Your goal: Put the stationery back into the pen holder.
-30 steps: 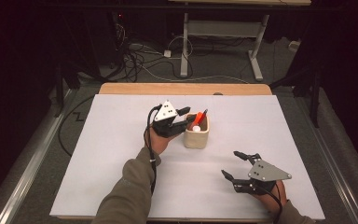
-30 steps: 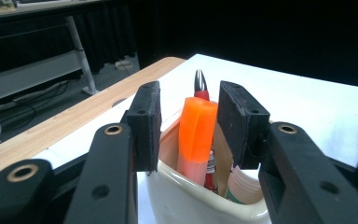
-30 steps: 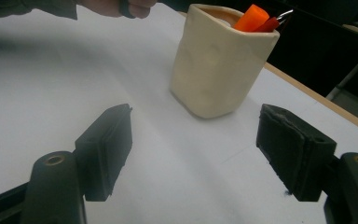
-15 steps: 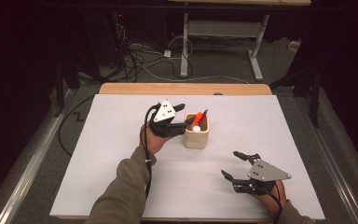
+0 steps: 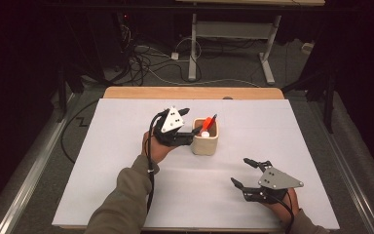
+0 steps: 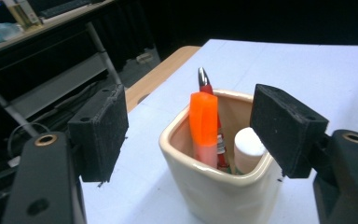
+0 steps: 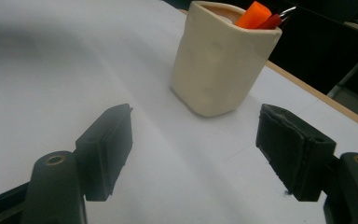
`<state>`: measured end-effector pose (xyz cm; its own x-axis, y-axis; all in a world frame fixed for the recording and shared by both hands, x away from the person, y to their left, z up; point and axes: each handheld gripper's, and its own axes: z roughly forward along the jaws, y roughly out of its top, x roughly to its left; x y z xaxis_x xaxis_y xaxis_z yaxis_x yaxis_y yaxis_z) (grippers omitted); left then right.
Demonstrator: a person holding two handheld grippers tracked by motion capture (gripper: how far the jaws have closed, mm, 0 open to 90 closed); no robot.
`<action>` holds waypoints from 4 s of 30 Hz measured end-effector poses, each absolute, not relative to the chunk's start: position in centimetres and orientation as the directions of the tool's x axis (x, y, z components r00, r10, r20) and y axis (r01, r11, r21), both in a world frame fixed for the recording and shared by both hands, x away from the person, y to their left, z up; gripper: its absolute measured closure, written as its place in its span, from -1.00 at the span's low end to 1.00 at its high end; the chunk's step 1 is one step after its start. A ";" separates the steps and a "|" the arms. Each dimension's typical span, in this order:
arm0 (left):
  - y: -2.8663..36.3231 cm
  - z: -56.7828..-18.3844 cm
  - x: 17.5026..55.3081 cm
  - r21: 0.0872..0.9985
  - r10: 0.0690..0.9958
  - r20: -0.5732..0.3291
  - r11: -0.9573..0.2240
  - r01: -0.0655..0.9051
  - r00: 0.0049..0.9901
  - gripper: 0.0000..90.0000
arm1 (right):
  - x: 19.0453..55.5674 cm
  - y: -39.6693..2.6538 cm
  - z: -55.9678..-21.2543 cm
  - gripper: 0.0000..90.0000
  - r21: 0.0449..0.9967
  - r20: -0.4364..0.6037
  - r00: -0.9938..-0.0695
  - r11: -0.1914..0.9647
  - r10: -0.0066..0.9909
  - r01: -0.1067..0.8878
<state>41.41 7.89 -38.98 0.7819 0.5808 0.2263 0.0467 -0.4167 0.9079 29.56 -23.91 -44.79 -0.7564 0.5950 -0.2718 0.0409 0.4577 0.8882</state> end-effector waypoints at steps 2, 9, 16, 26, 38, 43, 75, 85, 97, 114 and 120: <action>7.9 -39.0 41.3 0.906 0.587 0.234 -0.421 0.045 0.775 -0.45 | 29.6 -23.9 -44.8 -0.40 0.889 -0.271 -0.756 0.457 0.596 0.041; 8.1 -38.9 40.8 0.900 0.585 0.257 -0.434 0.030 0.769 -0.54 | 29.6 -24.0 -44.8 -0.42 0.890 -0.271 -0.753 0.454 0.600 0.041; 8.4 -39.0 40.2 0.893 0.579 0.275 -0.450 0.020 0.768 -0.55 | 29.6 -24.1 -44.7 -0.48 0.894 -0.271 -0.742 0.446 0.613 0.041; 8.7 -39.1 39.1 0.881 0.564 0.304 -0.472 -0.001 0.768 -0.55 | 29.6 -24.0 -44.8 -0.52 0.894 -0.271 -0.738 0.445 0.618 0.045; 9.1 -39.1 38.0 0.869 0.548 0.331 -0.495 -0.021 0.768 -0.55 | 29.6 -23.9 -44.8 -0.51 0.893 -0.271 -0.742 0.448 0.614 0.045; 9.2 -39.2 37.3 0.860 0.544 0.362 -0.508 -0.046 0.757 -0.55 | 29.5 -23.9 -44.8 -0.51 0.894 -0.272 -0.742 0.447 0.613 0.042; 11.1 -40.5 33.2 0.839 0.521 0.396 -0.540 -0.068 0.756 -0.55 | 29.0 -23.4 -44.6 -0.50 0.888 -0.291 -0.753 0.459 0.591 0.018; 11.7 -41.3 31.3 0.843 0.528 0.402 -0.532 -0.077 0.748 -0.55 | 28.8 -23.0 -44.6 -0.49 0.884 -0.300 -0.759 0.467 0.578 0.006; 12.9 -42.5 29.9 0.832 0.535 0.409 -0.551 -0.061 0.739 -0.55 | 28.4 -22.8 -44.5 -0.49 0.881 -0.312 -0.762 0.474 0.567 -0.008; 15.8 -43.9 28.5 0.827 0.564 0.402 -0.561 -0.022 0.722 -0.55 | 28.1 -23.5 -44.5 -0.50 0.881 -0.314 -0.745 0.473 0.589 0.002; 16.7 -44.6 27.9 0.826 0.568 0.392 -0.563 -0.005 0.724 -0.55 | 27.7 -24.2 -44.7 -0.50 0.879 -0.310 -0.737 0.476 0.601 0.018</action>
<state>27.93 16.73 -44.58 0.7237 0.5681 0.3917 -0.0051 -0.5632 0.8263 27.72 -24.15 -44.69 -0.7368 0.6009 -0.3101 0.0181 0.4760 0.8793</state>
